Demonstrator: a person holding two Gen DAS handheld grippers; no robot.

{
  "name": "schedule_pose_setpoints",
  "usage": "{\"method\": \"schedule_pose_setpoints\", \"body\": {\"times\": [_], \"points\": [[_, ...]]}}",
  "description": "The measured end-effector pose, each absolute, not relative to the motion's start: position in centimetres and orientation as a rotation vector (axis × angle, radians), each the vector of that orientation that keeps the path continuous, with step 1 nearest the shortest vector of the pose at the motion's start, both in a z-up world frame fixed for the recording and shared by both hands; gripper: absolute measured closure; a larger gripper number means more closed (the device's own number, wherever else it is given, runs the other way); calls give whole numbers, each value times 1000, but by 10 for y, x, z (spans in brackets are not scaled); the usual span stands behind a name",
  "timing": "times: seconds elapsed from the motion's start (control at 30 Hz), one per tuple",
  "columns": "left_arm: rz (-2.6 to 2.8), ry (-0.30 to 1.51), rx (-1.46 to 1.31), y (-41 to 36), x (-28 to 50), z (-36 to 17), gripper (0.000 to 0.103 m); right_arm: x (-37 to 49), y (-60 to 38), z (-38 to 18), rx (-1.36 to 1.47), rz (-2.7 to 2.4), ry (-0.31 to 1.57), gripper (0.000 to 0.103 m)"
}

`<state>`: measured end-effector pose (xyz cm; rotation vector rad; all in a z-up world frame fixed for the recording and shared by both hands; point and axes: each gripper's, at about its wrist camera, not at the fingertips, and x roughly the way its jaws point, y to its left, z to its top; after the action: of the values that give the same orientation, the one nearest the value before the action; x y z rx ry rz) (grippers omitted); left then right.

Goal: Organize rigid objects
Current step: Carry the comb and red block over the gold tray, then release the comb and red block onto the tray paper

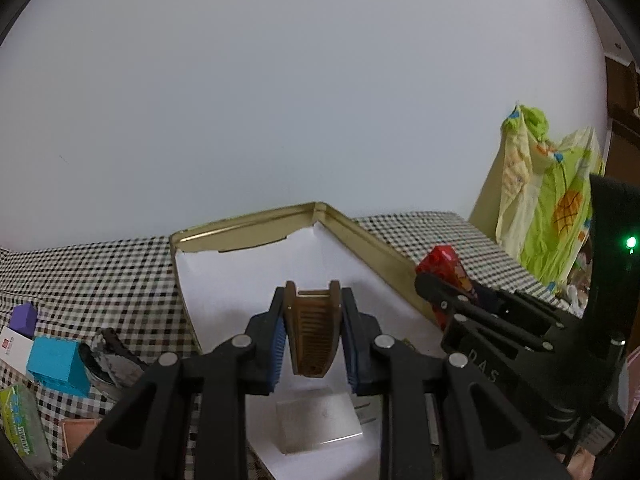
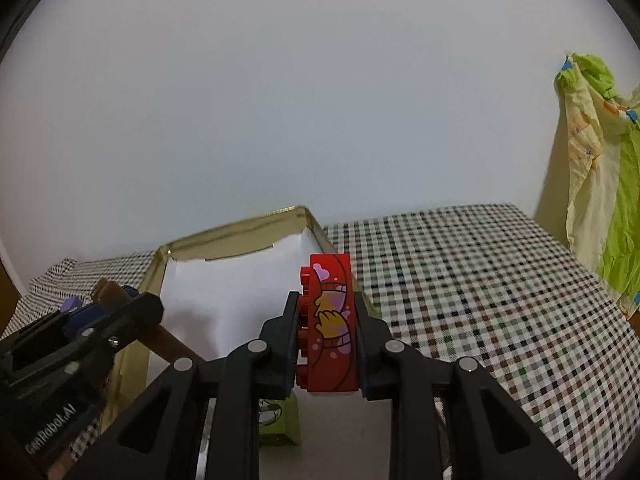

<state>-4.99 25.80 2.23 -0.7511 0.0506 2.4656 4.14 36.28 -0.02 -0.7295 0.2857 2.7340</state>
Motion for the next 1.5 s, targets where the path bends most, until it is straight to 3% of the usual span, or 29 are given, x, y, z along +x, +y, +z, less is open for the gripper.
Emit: {"method": "schedule_pose_setpoints", "body": {"times": [0.5, 0.63, 0.7, 0.77, 0.8, 0.87, 0.93, 1.13, 1.5], "points": [[2479, 133, -755, 277, -51, 18, 79, 37, 368, -6, -777, 2737, 335, 77], [2488, 96, -816, 272, -58, 17, 53, 37, 368, -6, -779, 2737, 346, 72], [2526, 55, -817, 263, -62, 17, 28, 38, 369, -6, -773, 2723, 355, 66], [2555, -19, -818, 252, -65, 19, 14, 43, 374, -5, -733, 2714, 403, 50], [2557, -48, -818, 249, -66, 19, 8, 45, 376, -4, -713, 2722, 426, 47], [2558, -94, -810, 242, -65, 22, 6, 51, 380, -1, -664, 2727, 472, 32], [2567, -92, -789, 240, -63, 26, 1, 60, 380, 4, -602, 2724, 467, 26], [2638, 19, -688, 237, -50, 35, 1, 72, 378, 14, -491, 2729, 430, 25], [2839, -42, -654, 172, -53, 38, 0, 110, 390, 30, -252, 2608, 449, 25]]}}
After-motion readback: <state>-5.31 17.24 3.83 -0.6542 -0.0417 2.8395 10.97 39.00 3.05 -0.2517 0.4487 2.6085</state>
